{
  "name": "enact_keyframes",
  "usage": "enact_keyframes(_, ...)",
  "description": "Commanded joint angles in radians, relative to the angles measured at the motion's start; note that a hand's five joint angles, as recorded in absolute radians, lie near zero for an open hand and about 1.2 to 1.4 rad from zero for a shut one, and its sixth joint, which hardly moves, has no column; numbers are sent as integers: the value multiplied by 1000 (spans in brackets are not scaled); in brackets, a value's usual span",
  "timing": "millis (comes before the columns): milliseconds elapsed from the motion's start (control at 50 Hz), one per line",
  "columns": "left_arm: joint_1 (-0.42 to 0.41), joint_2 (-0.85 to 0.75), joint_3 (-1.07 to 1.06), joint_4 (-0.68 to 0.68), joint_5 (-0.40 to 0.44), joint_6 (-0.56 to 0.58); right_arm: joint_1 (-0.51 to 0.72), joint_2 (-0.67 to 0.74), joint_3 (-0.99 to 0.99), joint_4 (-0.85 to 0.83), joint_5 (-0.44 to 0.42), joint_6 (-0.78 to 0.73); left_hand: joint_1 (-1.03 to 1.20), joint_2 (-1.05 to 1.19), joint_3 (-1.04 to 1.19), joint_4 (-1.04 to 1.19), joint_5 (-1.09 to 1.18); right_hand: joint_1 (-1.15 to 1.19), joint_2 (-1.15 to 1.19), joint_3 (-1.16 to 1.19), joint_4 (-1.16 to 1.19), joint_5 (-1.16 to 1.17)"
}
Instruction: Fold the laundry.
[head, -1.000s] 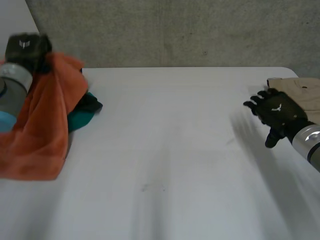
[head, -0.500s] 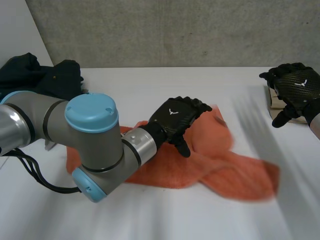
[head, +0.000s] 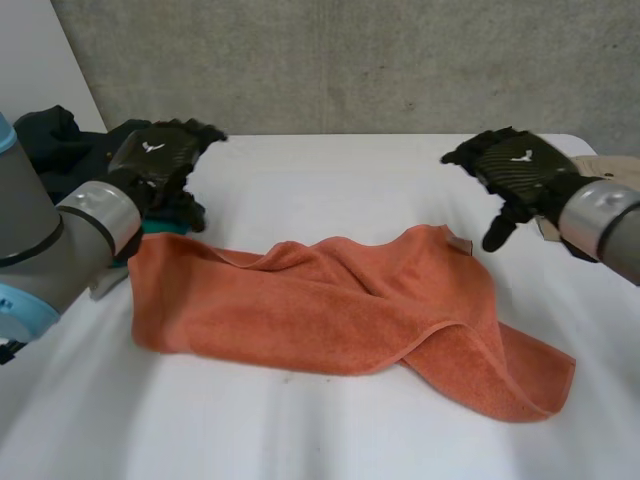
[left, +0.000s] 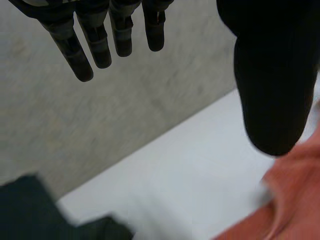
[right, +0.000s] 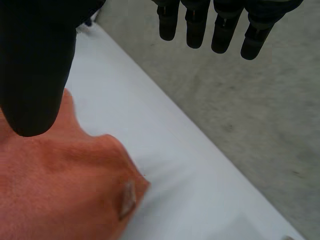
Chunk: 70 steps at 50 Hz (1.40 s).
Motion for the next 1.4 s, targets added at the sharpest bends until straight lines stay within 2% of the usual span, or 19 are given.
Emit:
enact_keyframes(20,101,-232,146,-49,10,170,61,257,-247,49,32,0,130,115,109,120,112,100,119,114,114,108)
enact_keyframes(180,124,-412,277,-61,4,233,110,477,-440,48,39,7,233,218,212,223,215,109,128,123,123,116)
enact_keyframes(360,153,-475,295,-63,4,259,115,672,-667,69,62,10,403,388,382,393,385,296,315,311,310,304)
enact_keyframes(440,151,-478,295,-66,3,270,114,722,-742,71,90,10,593,579,573,584,576,320,339,335,334,328)
enact_keyframes(540,148,-478,295,-63,-2,273,114,773,-798,75,98,10,945,930,925,936,928,376,395,390,390,383)
enact_keyframes(580,148,-478,295,-58,-4,273,114,790,-812,75,98,10,1010,996,990,1001,993,423,442,437,437,430)
enact_keyframes(600,147,-477,295,-58,-2,272,114,796,-815,75,98,10,1121,1106,1100,1111,1104,435,453,449,449,442)
enact_keyframes(660,144,-475,297,-54,1,273,114,811,-822,75,98,10,1166,1151,1145,1156,1148,575,594,590,589,583)
enact_keyframes(700,141,-474,300,-35,-5,273,115,816,-824,75,98,10,1166,1151,1145,1156,1148,757,775,771,771,764)
enact_keyframes(720,137,-472,300,-26,-10,273,115,819,-825,74,101,10,1166,1151,1145,1156,1148,1042,1061,1057,1056,1050)
enact_keyframes(740,136,-471,300,-14,-16,272,117,819,-825,74,101,10,1166,1151,1145,1156,1148,1158,1176,1172,1172,1165)
enact_keyframes(840,104,-463,306,80,-69,270,120,810,-833,45,144,12,1166,1151,1145,1156,1148,1159,1178,1173,1173,1166)
enact_keyframes(940,79,-423,362,229,-91,267,123,707,-865,-169,317,50,1166,1151,1145,1156,1148,1159,1178,1173,1173,1166)
enact_keyframes(1000,61,-392,419,304,-106,259,123,649,-862,-250,366,88,1166,1151,1145,1156,1148,1159,1178,1173,1173,1166)
enact_keyframes(1060,52,-375,464,345,-122,245,121,546,-816,-297,366,150,1166,1151,1145,1156,1148,1159,1178,1173,1173,1166)
enact_keyframes(1220,44,-336,406,348,-119,222,120,463,-628,-316,326,162,1166,1151,1145,1156,1148,1159,1178,1173,1173,1166)
enact_keyframes(1280,45,-343,500,408,-126,218,120,471,-687,-336,349,159,1166,1151,1145,1156,1148,1159,1178,1173,1173,1166)
enact_keyframes(1340,38,-346,586,457,-132,204,115,503,-879,-366,426,158,1166,1151,1145,1156,1148,1159,1178,1173,1173,1166)
enact_keyframes(1400,26,-337,657,532,-183,144,117,492,-933,-408,467,162,1166,1151,1145,1156,1148,1159,1178,1173,1173,1166)
